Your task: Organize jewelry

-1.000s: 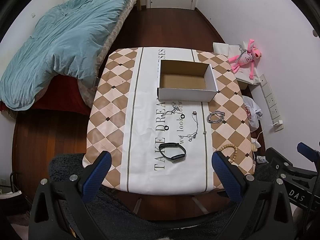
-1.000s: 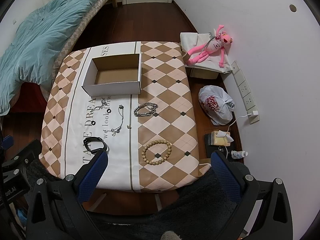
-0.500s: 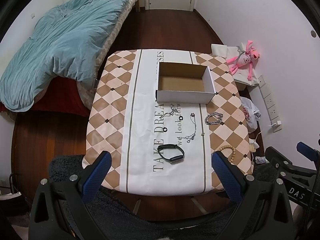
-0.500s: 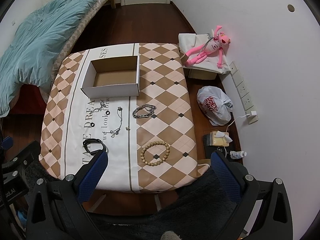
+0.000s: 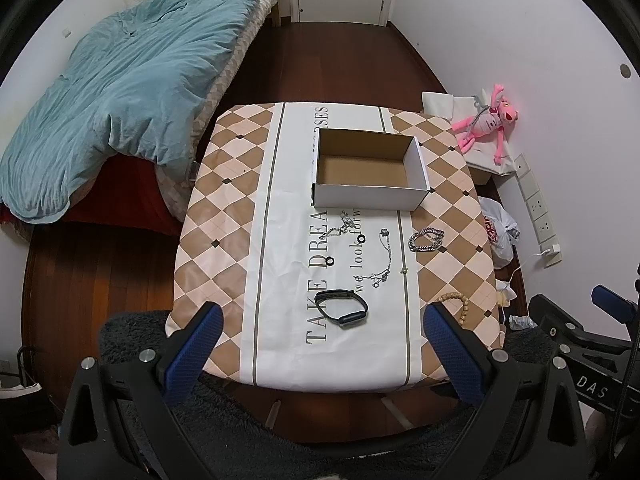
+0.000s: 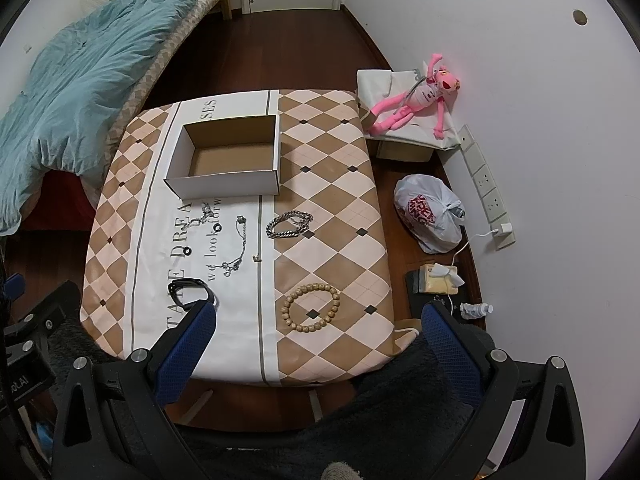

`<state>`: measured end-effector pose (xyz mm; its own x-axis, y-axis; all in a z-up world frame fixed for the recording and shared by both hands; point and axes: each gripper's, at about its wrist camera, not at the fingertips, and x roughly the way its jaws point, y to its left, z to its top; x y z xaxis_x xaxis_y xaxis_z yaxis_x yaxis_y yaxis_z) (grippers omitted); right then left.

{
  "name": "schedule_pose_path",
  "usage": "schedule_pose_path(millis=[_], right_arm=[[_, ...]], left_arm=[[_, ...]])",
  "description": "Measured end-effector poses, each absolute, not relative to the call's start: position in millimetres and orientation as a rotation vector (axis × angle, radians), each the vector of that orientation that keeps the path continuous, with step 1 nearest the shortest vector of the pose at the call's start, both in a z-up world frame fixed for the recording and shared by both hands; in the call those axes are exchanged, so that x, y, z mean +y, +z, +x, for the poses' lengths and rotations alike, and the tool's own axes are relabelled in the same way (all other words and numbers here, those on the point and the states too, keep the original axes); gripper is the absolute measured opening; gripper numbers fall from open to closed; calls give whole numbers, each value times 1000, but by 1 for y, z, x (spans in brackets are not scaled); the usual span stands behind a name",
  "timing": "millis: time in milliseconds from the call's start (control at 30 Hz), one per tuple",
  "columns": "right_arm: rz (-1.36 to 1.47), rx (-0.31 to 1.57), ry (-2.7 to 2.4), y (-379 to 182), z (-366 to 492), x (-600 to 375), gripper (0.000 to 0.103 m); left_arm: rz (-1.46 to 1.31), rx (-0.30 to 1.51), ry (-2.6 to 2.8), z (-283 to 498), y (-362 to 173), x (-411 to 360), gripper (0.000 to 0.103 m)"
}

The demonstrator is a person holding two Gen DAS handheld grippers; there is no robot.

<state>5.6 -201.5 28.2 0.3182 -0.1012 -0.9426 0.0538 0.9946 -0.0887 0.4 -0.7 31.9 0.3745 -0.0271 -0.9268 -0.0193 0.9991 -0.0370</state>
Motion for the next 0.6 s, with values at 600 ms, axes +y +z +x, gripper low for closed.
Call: schedule_pose_path(millis=[600], right_arm=[[21, 1297, -127, -4, 21, -213, 103]], left_arm=[[-49, 1255, 20, 13, -11, 12, 102]])
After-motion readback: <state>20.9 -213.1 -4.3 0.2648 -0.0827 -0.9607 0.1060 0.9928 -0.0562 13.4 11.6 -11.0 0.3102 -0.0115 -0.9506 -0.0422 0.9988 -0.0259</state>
